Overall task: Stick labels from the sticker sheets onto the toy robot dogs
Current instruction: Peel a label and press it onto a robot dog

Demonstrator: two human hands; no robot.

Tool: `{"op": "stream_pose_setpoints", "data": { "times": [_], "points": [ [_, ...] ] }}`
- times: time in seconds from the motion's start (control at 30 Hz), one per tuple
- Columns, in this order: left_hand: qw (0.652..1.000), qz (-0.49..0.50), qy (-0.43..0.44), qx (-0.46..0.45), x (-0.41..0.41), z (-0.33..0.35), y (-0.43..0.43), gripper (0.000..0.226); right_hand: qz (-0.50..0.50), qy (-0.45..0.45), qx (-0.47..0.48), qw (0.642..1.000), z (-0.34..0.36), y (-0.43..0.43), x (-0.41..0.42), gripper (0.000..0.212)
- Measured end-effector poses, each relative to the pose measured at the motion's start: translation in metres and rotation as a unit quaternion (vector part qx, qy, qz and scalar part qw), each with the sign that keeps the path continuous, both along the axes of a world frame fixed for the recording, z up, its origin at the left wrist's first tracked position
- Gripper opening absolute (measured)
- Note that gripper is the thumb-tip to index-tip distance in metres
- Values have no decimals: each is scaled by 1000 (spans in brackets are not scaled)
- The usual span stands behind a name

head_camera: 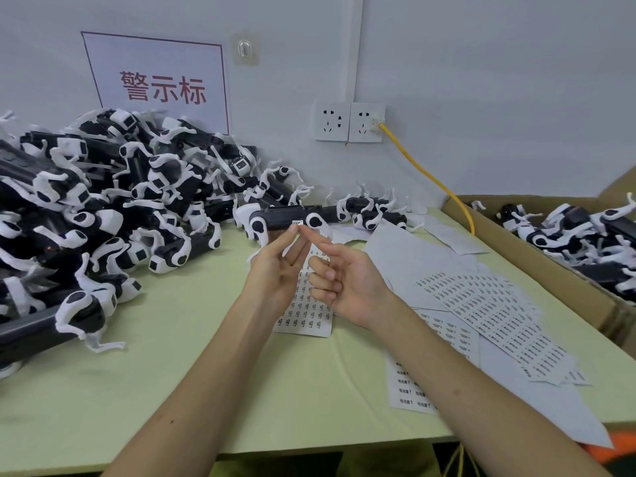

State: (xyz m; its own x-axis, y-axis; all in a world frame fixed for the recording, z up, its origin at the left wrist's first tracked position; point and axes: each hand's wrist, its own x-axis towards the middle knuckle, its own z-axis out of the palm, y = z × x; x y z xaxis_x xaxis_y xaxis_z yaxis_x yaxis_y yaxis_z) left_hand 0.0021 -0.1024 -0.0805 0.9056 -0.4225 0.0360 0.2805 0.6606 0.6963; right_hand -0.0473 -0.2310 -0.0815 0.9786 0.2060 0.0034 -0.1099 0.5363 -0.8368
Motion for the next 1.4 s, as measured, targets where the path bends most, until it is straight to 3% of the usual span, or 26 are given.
{"op": "stream_pose_setpoints", "data": {
  "times": [0.2, 0.6, 1.17, 1.4],
  "points": [
    [1000, 28, 11, -6, 0, 1, -1, 2, -5, 2, -9, 1000, 0, 0, 1, 42],
    [997, 63, 27, -17, -1, 2, -2, 12, -12, 2, -22, 1000, -2, 1, 2, 44],
    [996, 80, 41, -13, -1, 1, -1, 5, -3, 5, -17, 1000, -4, 3, 2, 43],
    [992, 129, 11, 9, -4, 2, -3, 10, 0, 9, -11, 1000, -3, 3, 1, 44]
  ]
}}
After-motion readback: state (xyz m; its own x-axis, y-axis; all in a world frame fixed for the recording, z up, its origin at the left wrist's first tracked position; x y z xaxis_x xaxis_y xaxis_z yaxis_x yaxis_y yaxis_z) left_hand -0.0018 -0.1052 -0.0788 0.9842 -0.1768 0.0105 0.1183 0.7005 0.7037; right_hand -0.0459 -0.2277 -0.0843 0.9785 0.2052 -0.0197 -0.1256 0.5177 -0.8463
